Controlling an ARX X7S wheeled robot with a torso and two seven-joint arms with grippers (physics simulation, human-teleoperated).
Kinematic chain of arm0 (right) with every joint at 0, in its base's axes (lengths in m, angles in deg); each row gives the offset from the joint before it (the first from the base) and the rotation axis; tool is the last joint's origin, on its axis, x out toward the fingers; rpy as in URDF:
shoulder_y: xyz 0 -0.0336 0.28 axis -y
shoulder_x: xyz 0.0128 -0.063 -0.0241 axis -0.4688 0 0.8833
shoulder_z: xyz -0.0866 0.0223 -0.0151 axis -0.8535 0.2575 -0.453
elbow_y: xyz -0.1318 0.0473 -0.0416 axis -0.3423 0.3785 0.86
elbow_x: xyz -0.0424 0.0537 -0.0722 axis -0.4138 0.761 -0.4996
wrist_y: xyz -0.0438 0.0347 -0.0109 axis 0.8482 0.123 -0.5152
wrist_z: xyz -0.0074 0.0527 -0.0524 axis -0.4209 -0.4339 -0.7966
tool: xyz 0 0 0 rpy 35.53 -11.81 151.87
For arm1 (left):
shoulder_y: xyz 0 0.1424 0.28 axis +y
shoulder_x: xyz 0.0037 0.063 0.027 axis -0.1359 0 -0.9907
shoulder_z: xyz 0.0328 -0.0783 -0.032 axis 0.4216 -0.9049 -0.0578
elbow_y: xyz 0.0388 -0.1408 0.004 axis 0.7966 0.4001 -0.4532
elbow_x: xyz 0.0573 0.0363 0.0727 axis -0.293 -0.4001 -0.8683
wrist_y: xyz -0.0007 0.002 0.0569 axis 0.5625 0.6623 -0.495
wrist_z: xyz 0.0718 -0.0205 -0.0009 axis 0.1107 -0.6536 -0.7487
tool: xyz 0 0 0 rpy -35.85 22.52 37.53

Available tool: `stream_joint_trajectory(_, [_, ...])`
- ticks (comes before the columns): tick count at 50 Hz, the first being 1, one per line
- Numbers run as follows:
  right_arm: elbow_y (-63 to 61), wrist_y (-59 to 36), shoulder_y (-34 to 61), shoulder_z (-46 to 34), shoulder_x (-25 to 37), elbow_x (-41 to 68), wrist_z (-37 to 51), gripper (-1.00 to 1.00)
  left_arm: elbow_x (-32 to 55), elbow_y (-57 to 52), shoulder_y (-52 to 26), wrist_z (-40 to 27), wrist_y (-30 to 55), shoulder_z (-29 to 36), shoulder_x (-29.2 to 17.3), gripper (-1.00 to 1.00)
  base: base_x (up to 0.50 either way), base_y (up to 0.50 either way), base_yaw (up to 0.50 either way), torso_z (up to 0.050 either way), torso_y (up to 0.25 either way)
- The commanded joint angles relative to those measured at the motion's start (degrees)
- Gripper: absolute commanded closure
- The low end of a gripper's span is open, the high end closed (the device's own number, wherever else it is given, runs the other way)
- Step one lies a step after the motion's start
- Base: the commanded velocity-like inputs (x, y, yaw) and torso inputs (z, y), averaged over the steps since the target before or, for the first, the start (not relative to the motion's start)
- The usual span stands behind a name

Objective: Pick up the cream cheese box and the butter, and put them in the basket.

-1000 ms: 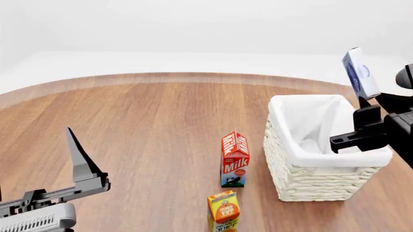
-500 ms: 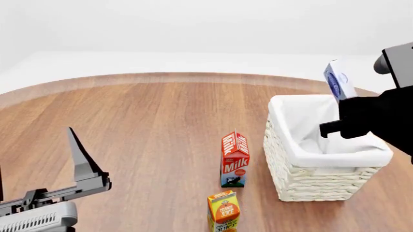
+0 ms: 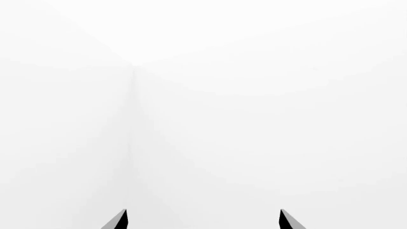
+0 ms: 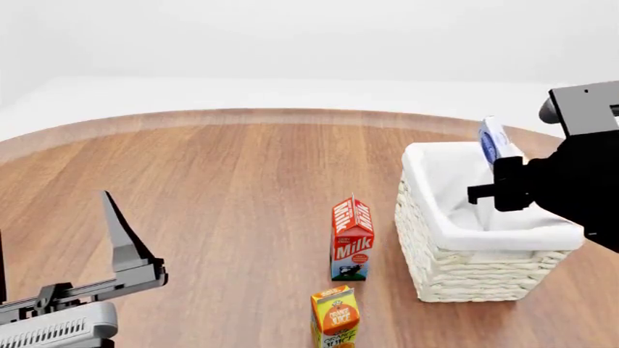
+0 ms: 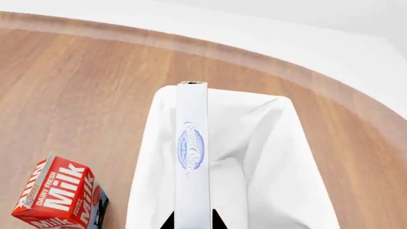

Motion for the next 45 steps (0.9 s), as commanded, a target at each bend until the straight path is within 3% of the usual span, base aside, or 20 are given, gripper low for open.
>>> stream_joint_trajectory(1, [3.08,0.98,0.0,-2.04,-0.81,-5.25,-3.07,1.0,0.01,0.16,0.03,-0.17,-0.14,0.13,-0.13,-1.0,0.0,0.0,0.0,0.0,0.0])
stream_joint_trajectory(45, [14.92,6.67,0.76,-9.17,-3.91,-17.33,-12.27,1.0,0.19,1.18,-0.38,-0.53,-0.39,0.98,-0.55,-1.0,0.0,0.0,0.0,0.0,0.0])
